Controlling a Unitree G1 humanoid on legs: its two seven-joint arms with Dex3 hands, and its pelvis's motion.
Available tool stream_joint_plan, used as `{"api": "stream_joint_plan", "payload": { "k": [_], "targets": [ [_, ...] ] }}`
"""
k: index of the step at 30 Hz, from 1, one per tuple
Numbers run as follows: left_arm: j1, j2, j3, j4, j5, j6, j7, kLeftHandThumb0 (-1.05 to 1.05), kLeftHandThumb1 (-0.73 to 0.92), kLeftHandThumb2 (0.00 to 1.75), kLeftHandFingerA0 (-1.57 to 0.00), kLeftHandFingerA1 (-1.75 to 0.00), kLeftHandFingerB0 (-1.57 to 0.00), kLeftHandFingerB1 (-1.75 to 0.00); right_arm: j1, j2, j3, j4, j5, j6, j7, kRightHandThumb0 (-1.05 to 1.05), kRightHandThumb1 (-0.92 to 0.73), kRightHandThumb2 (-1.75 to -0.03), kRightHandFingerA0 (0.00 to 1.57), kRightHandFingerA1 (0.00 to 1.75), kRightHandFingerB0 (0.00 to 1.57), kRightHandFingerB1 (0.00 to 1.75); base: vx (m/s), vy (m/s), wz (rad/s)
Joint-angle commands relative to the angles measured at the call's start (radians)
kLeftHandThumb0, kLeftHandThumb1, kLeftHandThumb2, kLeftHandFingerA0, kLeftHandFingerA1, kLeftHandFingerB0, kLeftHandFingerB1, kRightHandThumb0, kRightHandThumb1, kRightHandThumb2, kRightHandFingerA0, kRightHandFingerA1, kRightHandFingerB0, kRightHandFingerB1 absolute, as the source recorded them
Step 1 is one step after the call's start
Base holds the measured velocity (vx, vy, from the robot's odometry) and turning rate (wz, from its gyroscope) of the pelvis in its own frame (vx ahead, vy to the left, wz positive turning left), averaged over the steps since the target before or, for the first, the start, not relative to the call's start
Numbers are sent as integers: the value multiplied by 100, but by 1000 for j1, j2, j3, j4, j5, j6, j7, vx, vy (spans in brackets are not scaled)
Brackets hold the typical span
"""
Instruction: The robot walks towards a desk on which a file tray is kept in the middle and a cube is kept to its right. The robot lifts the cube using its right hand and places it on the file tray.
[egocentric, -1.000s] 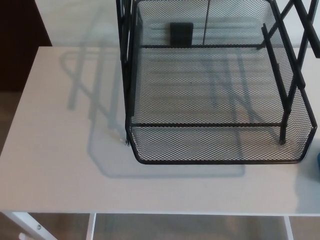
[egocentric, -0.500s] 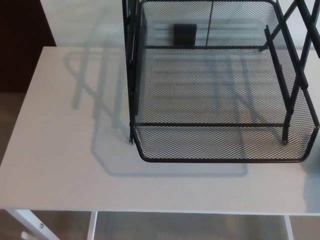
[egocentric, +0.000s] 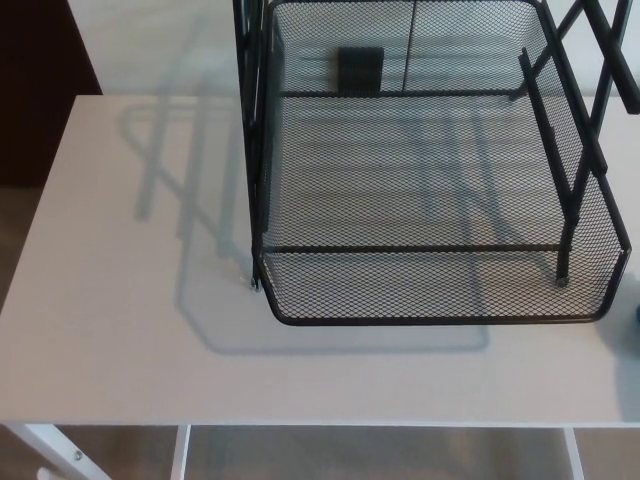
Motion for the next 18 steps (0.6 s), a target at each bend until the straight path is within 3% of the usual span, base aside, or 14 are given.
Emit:
{"api": "stream_joint_plan", "payload": {
  "k": [1, 6, 8, 11, 12, 16, 17, 18],
  "targets": [
    [-1, 32, -18, 1, 35, -22, 40, -50, 31, 107, -63, -89, -42, -77, 126, 51, -85, 49, -53, -216, -428, -8, -69, -77, 95, 137, 94, 84, 0, 0, 0],
    [-11, 40, -39, 2, 50, -16, 40, -48, 30, 106, -63, -89, -41, -77, 150, -15, -207, -22, 17, -269, -370, -7, -72, -77, 93, 141, 93, 76, 0, 0, 0],
    [-11, 39, -32, 6, 41, -13, 33, -50, 31, 105, -58, -85, -41, -76, 130, -16, -264, -11, 26, -313, -428, -5, -67, -81, 99, 137, 97, 77, 0, 0, 0],
    [-7, 35, -28, 3, 34, -7, 42, -48, 30, 105, -62, -88, -41, -77, 112, -25, -368, -71, 70, -246, -370, -6, -65, -78, 99, 141, 96, 75, 0, 0, 0],
    [-5, 36, -33, 3, 39, -12, 42, -50, 31, 106, -63, -88, -41, -76, 89, -36, -434, -124, 112, -210, -312, -7, -61, -84, 101, 143, 97, 75, 0, 0, 0],
    [-4, 31, -22, 6, 28, -17, 41, -51, 32, 107, -63, -88, -42, -78, 17, -38, -519, -161, 153, -244, -284, -3, -56, -87, 100, 149, 98, 75, 0, 0, 0],
    [-6, 31, -17, 4, 22, -14, 33, -49, 32, 108, -61, -89, -42, -78, -46, -22, -549, -247, 182, -155, -230, -4, -59, -84, 97, 147, 96, 77, 0, 0, 0],
    [-8, 29, -18, 7, 24, -13, 38, -50, 31, 108, -62, -89, -42, -78, -88, -9, -564, -288, 203, -144, -209, -2, -57, -87, 96, 150, 95, 80, 0, 0, 0]
  ]
}}
